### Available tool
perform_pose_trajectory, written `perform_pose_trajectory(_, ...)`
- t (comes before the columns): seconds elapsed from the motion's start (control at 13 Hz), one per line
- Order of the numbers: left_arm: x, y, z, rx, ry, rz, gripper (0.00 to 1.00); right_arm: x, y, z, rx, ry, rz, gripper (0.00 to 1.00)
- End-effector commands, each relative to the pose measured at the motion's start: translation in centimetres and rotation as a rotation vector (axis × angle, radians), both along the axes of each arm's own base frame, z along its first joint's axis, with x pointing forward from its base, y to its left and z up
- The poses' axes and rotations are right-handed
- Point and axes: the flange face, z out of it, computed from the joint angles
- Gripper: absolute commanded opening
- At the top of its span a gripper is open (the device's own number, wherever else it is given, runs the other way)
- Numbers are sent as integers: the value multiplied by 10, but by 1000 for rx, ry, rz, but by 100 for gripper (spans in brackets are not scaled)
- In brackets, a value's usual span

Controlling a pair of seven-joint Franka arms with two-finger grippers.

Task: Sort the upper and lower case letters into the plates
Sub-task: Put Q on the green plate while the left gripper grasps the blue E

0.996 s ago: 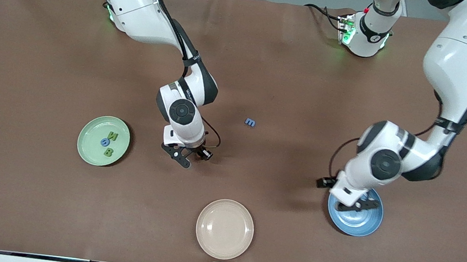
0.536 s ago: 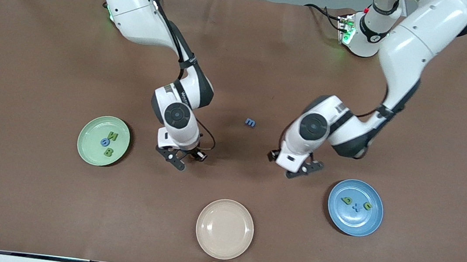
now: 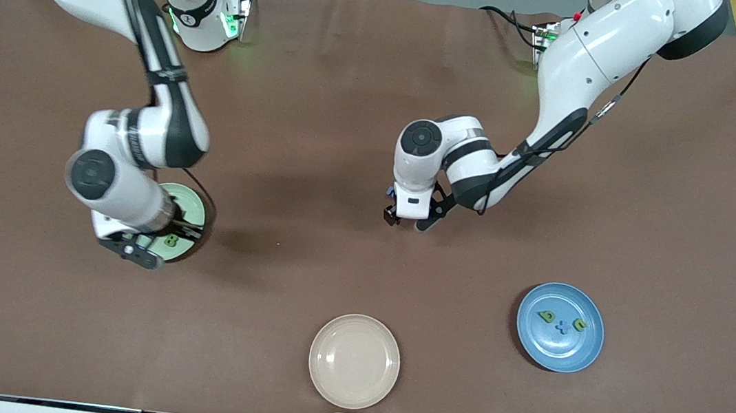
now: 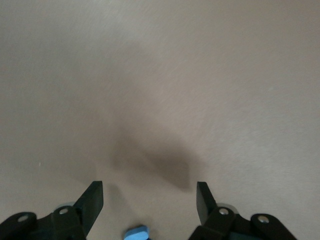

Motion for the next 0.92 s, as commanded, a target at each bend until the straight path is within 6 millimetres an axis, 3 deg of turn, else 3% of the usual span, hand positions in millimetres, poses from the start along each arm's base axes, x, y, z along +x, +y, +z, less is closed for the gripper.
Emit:
perform_pose_trajectory(0.0, -27, -10, -9, -18, -15, 51, 79, -32, -40, -10, 13, 24, 60, 0)
perform_pose_trajectory(0.08, -40, -17, -12, -25, -18, 74, 77, -38, -54, -18, 15, 16, 75, 0)
perform_pose_trajectory(0.31, -55, -28, -13, -23, -30, 106, 73, -55, -99, -51, 14, -27, 116, 0)
perform_pose_trajectory(0.38, -56, -29, -14, -22, -29, 104, 67, -61, -109, -61, 11, -42, 118, 0)
perform_pose_trajectory(0.46, -56, -28, -14, -23, -28, 105, 56, -63, -114, -69, 7, -57, 113, 1)
perform_pose_trajectory(0.54, -54, -27, -14, -21, -28, 105, 36, -65, -114, -76, 6, -54, 111, 9)
perform_pose_trajectory(0.61, -53, -27, -14, -21, -28, 96, 18, -64, -114, -75, 6, -53, 115, 42)
perform_pose_trajectory(0.69, -47, -25, -10, -26, -36, 98, 5, -63, -113, -73, 6, -54, 112, 99)
perform_pose_trajectory(0.84, -28, -20, 5, -29, -62, 57, 0, -56, -113, -60, 11, -39, 116, 100)
